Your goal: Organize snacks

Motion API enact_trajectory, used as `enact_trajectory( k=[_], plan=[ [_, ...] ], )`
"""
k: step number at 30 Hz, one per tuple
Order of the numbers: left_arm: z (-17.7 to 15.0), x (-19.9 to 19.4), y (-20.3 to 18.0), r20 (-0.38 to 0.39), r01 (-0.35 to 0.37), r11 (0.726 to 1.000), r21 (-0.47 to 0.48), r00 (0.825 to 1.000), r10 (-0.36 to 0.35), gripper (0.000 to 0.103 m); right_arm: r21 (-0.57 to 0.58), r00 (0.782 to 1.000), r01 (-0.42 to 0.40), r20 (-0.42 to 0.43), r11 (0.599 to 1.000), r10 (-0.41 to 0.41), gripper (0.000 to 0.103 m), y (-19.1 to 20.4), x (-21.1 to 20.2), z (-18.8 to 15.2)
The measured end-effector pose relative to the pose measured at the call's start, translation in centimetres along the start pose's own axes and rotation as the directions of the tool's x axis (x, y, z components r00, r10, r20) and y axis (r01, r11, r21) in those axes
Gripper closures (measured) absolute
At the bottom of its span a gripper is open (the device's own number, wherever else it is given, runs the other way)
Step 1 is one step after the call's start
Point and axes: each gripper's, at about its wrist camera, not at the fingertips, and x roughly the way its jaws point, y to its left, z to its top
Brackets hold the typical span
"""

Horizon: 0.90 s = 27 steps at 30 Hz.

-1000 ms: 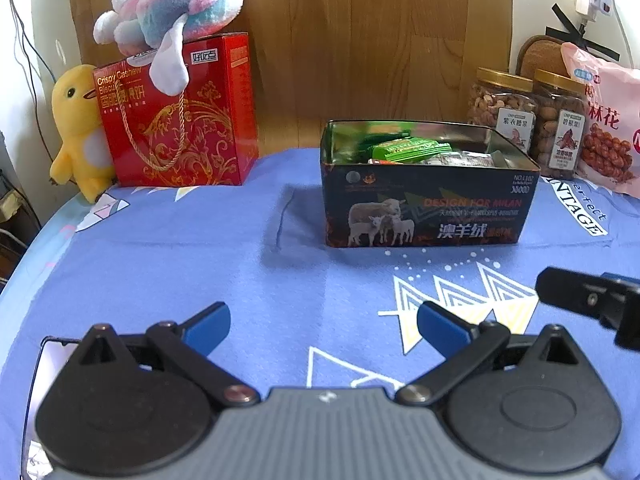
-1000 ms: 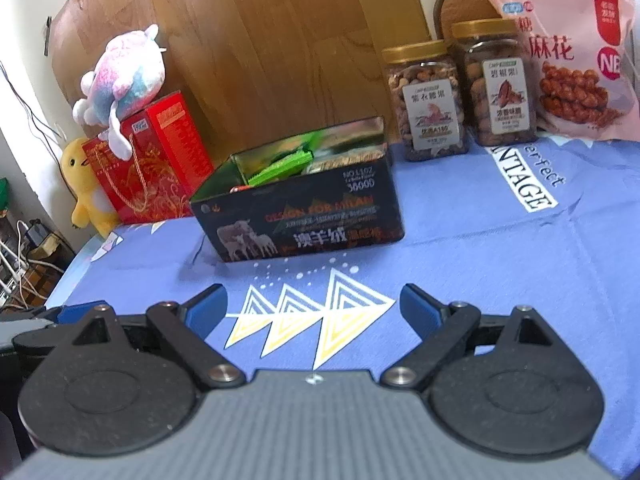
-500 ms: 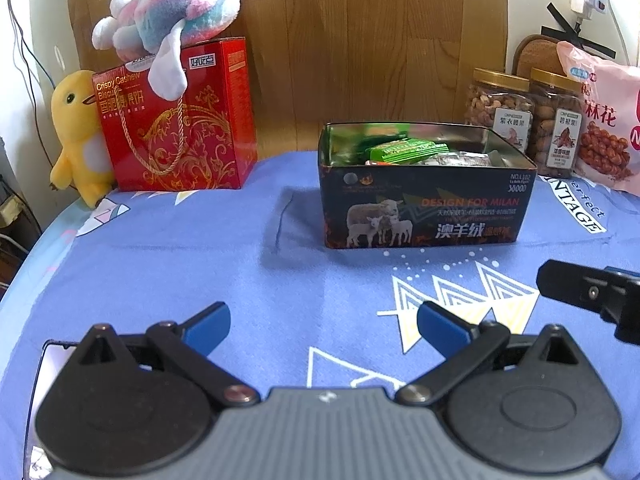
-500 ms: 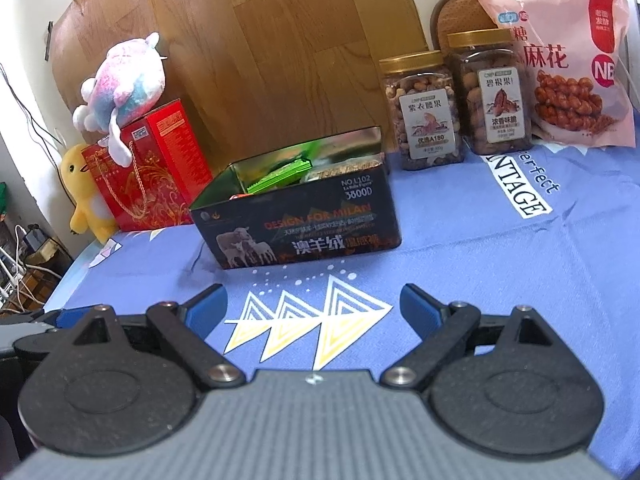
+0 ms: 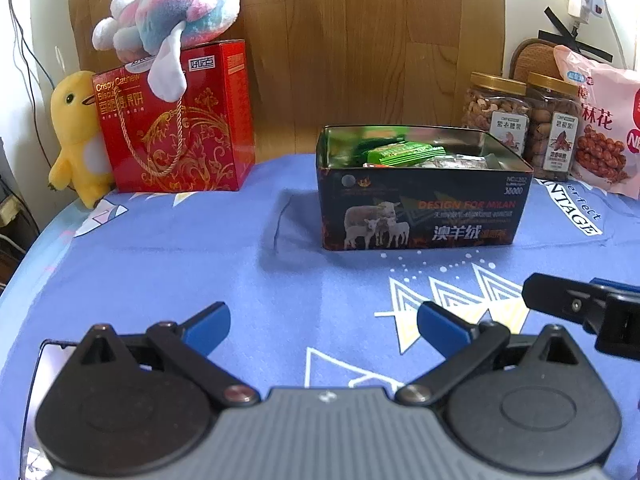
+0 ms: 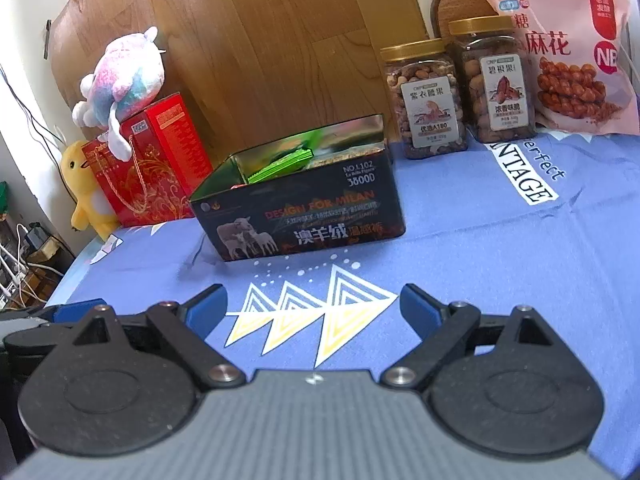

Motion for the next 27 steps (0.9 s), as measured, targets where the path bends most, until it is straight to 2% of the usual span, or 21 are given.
enact_trajectory(
  k=[7, 12, 17, 27],
  plan=[
    [0.1, -0.1, -0.5, -0.001, 0.005, 1.000, 0.016, 1.000, -0.005, 0.000, 0.006, 1.000, -0.004, 0.001, 1.000, 0.004, 0.008, -0.1, -0.1, 0.1],
    [0.4, -0.3, -0.9, 0.011, 0.004, 1.000, 0.025, 1.000, -0.004, 0.000, -0.008, 0.999, 0.009, 0.051, 1.000, -0.009, 0.008, -0.1, -0.9, 0.2],
    [0.8, -0.2, -1.6, 0.008, 0.005, 0.999, 0.044, 1.000, -0.005, 0.000, 0.010, 1.000, -0.004, 0.009, 1.000, 0.004, 0.008, -0.5, -0.3, 0.1],
    [0.9, -0.1, -1.5, 0.021, 0.006, 0.999, 0.032, 1.000, -0.007, 0.000, 0.026, 0.999, 0.005, 0.034, 1.000, -0.006, 0.008, -1.1, -0.6, 0.1]
  ],
)
